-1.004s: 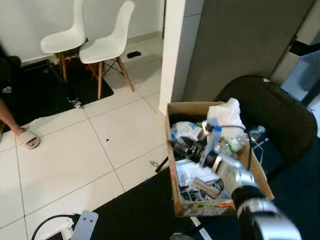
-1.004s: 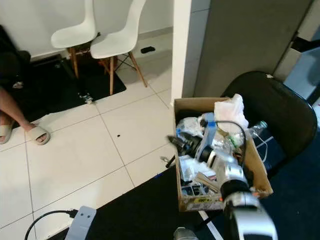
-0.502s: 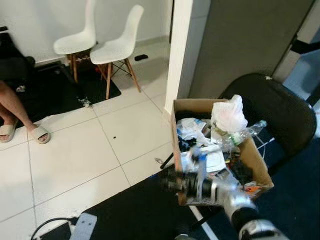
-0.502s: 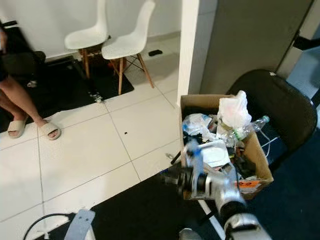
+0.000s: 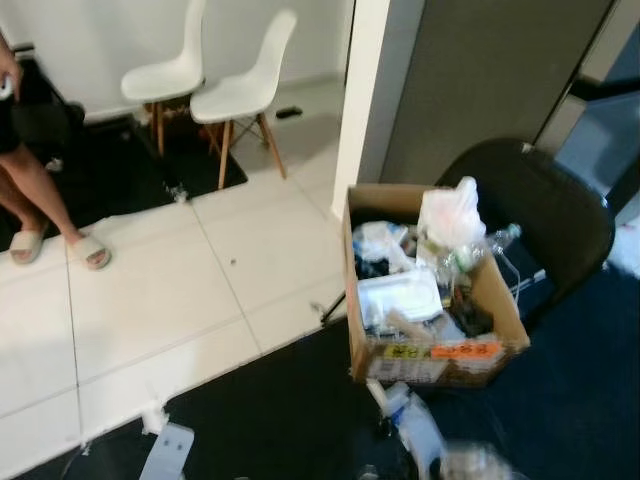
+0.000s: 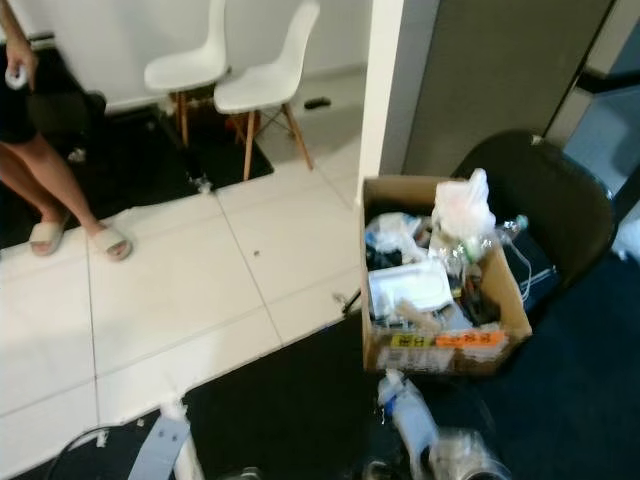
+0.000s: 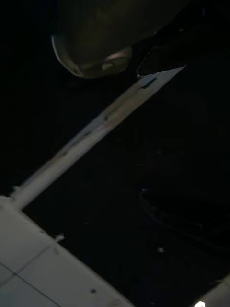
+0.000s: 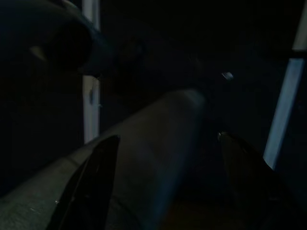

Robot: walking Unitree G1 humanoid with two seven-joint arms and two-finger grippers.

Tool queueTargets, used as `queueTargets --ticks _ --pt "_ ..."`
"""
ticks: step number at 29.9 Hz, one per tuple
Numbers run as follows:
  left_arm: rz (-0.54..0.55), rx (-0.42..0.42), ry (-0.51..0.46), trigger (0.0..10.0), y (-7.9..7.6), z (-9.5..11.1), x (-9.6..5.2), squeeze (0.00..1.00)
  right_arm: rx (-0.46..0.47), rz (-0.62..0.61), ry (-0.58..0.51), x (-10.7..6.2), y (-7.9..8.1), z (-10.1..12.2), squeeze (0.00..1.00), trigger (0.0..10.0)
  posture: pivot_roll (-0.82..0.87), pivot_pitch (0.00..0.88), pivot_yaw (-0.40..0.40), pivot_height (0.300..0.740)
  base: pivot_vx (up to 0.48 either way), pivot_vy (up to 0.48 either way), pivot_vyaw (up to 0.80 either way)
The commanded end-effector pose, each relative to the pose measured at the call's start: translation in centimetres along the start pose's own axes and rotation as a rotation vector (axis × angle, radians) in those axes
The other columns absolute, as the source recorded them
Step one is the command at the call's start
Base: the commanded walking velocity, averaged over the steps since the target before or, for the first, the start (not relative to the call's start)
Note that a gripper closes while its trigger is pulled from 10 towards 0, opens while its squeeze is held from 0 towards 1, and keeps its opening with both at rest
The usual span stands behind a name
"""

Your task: Picking trash to rubbish bin

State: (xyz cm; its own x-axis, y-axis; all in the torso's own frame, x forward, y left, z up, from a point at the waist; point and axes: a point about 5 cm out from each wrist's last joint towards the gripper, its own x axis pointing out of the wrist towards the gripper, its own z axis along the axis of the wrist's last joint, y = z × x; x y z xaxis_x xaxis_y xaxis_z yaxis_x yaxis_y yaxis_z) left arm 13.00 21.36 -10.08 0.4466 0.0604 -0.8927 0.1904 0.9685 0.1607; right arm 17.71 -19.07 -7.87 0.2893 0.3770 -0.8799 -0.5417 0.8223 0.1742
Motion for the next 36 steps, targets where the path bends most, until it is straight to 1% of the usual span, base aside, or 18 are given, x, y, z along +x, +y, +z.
queueTargets --ticks 1,2,3,4,5,6,8,9,11,12,13,15,18,21,30,32,36 --pt "-0.004 0.003 0.021 10.0 -0.2 -0.7 -0.1 0.0 0.064 -0.053 0.102 0.0 0.5 -3.0 0.0 10.0 0.09 0.018 0.004 0.74 -0.266 0.0 0.62" --pt "-0.003 0.003 0.022 10.0 -0.2 -0.8 -0.1 0.0 0.078 -0.061 0.127 0.0 0.7 -3.8 0.0 10.0 0.09 0.025 0.007 0.74 0.0 0.0 0.62" --pt "-0.003 0.003 0.022 10.0 -0.2 -0.8 -0.1 0.0 0.078 -0.061 0.127 0.0 0.7 -3.8 0.0 10.0 0.09 0.025 0.007 0.74 0.0 0.0 0.62" --pt "-0.001 0.004 0.024 10.0 -0.2 -0.8 -0.1 0.0 0.088 -0.064 0.144 0.0 0.9 -4.3 0.0 10.0 0.09 0.025 0.007 0.74 0.0 0.0 0.62" --pt "0.0 0.006 0.025 10.0 -0.2 -0.9 -0.1 0.0 0.13 -0.079 0.17 0.0 1.2 -5.3 0.0 10.0 0.09 0.025 0.007 0.74 0.0 0.0 0.61" --pt "0.0 0.006 0.025 10.0 -0.2 -0.9 -0.1 0.0 0.13 -0.079 0.17 0.0 1.2 -5.3 0.0 10.0 0.09 0.025 0.007 0.74 0.0 0.0 0.61" --pt "-0.001 0.008 0.025 10.0 -0.2 -0.9 -0.1 0.0 0.177 -0.106 0.195 -0.1 1.6 -6.4 0.0 10.0 0.09 0.025 0.007 0.74 0.0 0.0 0.61" --pt "-0.001 0.008 0.025 10.0 -0.2 -0.9 -0.1 0.0 0.177 -0.106 0.195 -0.1 1.6 -6.4 0.0 10.0 0.09 0.025 0.007 0.74 0.0 0.0 0.61" --pt "0.0 0.011 0.024 10.0 -0.2 -0.8 -0.1 0.0 0.204 -0.121 0.229 -0.1 2.1 -7.5 0.0 10.0 0.09 0.024 0.009 0.74 0.0 0.0 0.61" --pt "0.0 0.011 0.024 10.0 -0.2 -0.8 -0.1 0.0 0.204 -0.121 0.229 -0.1 2.1 -7.5 0.0 10.0 0.09 0.024 0.009 0.74 0.0 0.0 0.61" --pt "0.001 0.013 0.022 10.0 -0.2 -0.7 -0.1 0.0 0.228 -0.126 0.246 -0.1 2.5 -8.2 0.0 10.0 0.09 0.024 0.009 0.74 0.0 0.0 0.61" --pt "0.001 0.017 0.023 10.0 -0.2 -0.6 -0.1 0.0 0.24 -0.13 0.249 -0.1 2.6 -8.3 0.0 10.0 0.09 0.022 0.013 0.74 0.0 0.0 0.62" --pt "0.001 0.051 0.04 10.0 -0.3 -0.8 -0.1 0.0 0.278 -0.154 0.254 -0.1 2.8 -8.7 0.0 10.0 0.09 0.022 0.013 0.74 0.0 0.0 0.61" --pt "0.005 0.068 0.055 10.0 -0.2 -1.0 -0.1 0.0 0.27 -0.172 0.271 -0.1 3.0 -9.0 0.0 10.0 0.08 0.02 0.016 0.74 0.0 0.0 0.61" --pt "0.029 0.078 0.064 10.0 0.2 -1.2 -0.2 0.0 0.25 -0.211 0.29 -0.1 3.1 -9.4 0.0 10.0 0.09 0.018 0.019 0.74 0.0 0.0 0.61" --pt "0.038 0.103 0.085 10.0 0.4 -1.5 -0.2 0.0 0.241 -0.23 0.289 0.0 3.1 -9.4 0.0 10.0 0.09 0.018 0.019 0.74 0.0 0.0 0.62" --pt "0.053 0.127 0.108 10.0 0.6 -2.0 -0.3 0.0 0.228 -0.236 0.291 0.0 3.1 -9.4 0.0 10.0 0.09 0.022 0.02 0.74 0.0 0.0 0.61"
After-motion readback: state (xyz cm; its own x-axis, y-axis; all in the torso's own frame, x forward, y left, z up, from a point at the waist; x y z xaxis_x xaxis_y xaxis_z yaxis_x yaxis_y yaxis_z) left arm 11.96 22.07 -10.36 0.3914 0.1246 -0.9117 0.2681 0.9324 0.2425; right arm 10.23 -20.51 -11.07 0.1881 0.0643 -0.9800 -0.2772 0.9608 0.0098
